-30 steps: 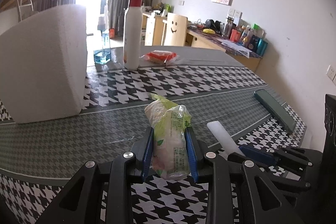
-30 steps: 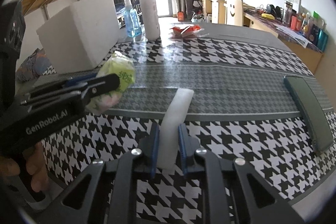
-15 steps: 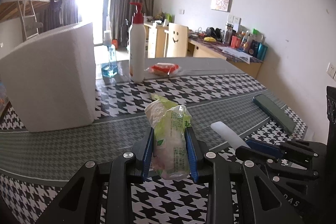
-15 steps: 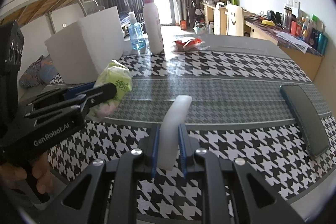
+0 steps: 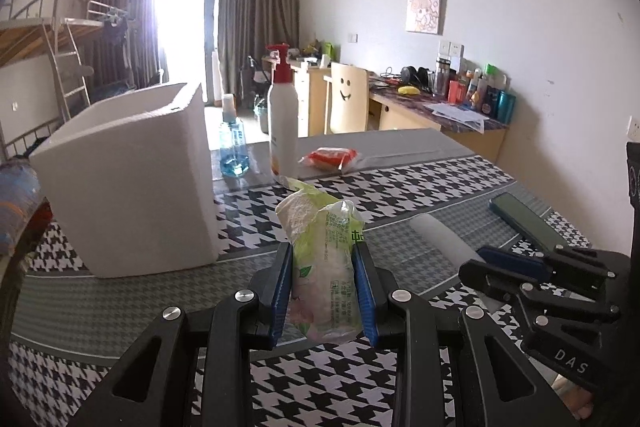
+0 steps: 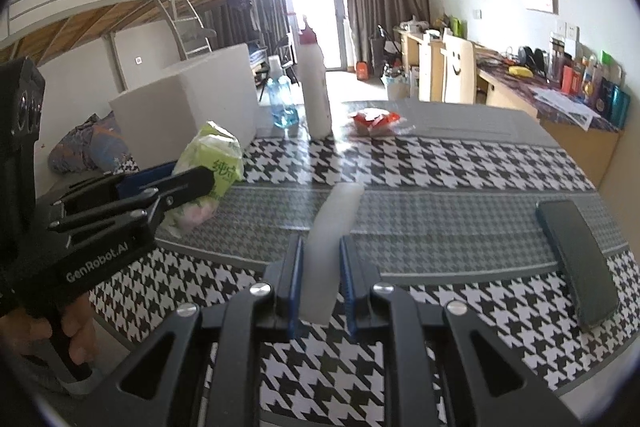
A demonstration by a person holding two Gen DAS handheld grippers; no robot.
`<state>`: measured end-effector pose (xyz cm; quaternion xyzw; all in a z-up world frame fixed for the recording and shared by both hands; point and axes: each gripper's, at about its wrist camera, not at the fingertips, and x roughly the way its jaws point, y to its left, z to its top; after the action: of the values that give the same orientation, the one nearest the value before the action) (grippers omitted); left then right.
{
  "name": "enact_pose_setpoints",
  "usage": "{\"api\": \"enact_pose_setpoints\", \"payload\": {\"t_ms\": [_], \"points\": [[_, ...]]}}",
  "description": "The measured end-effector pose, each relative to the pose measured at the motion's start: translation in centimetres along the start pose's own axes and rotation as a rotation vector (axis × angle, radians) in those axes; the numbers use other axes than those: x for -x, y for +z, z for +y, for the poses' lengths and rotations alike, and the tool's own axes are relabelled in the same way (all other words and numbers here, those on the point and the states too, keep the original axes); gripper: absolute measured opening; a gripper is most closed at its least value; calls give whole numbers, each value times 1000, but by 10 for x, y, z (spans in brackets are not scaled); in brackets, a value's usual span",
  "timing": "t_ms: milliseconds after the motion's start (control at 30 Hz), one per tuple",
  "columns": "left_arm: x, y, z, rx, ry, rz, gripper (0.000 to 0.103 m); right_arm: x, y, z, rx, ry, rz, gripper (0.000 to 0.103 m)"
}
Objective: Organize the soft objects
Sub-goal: 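Carry the tissue pack and foam stick toward the foam box with both grippers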
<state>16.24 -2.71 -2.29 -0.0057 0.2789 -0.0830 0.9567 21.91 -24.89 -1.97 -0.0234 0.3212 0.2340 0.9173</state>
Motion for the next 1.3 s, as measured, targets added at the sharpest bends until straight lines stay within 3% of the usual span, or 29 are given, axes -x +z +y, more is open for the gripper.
{"api": "enact_pose_setpoints", "payload": {"t_ms": [1300], "points": [[37, 51, 26, -34, 76, -131, 32, 15, 60, 38, 161, 28, -145, 22]]}}
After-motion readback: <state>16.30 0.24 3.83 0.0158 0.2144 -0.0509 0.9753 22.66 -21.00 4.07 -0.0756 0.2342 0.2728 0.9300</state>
